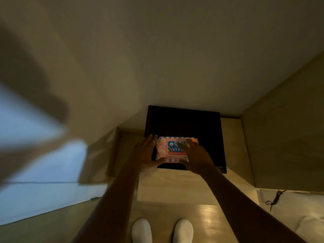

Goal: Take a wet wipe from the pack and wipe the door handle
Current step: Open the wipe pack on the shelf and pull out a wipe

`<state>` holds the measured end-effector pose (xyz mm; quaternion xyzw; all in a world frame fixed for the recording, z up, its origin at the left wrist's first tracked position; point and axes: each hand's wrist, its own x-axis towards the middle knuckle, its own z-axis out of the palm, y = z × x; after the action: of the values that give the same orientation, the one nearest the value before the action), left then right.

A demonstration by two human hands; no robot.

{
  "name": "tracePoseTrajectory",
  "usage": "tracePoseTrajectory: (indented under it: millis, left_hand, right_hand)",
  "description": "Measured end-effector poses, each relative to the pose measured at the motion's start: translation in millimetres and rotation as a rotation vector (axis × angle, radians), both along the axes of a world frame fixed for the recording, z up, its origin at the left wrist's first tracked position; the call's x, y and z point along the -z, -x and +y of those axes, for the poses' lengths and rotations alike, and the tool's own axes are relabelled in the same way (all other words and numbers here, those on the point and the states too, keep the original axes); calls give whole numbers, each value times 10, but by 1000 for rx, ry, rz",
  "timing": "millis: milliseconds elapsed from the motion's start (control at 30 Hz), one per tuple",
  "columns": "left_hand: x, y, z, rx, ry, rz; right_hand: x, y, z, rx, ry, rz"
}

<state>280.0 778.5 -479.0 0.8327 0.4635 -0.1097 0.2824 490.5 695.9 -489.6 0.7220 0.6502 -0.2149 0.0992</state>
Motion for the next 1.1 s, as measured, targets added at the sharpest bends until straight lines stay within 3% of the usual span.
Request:
tracePoseTrajectory:
  millis: [133,367,733,800,900,967,1100]
  left_hand:
    - [394,-159,51,24,63,-74]
    - [577,-218,-15,-121,110,-235]
    - [841,-173,31,-242,199,-265]
    - [743,-163,-33,-227,159,-256]
    - [679,-160,-27,-165,64,-264]
    - [648,-171,-45,-132,50,-274]
    - [668,-175,47,-125,72,-230]
  right_hand:
    - [124,-38,119,-45,-73,-41]
    - [261,-85,64,-180,-56,-96]
    - [129,-131,129,-245,-128,-98]
    - [87,-134,219,-171,-201,-36]
    - [95,-130,441,148,-306,183]
    - [119,-169,614,299,-340,223]
    - [127,-251,818,354,-333,227]
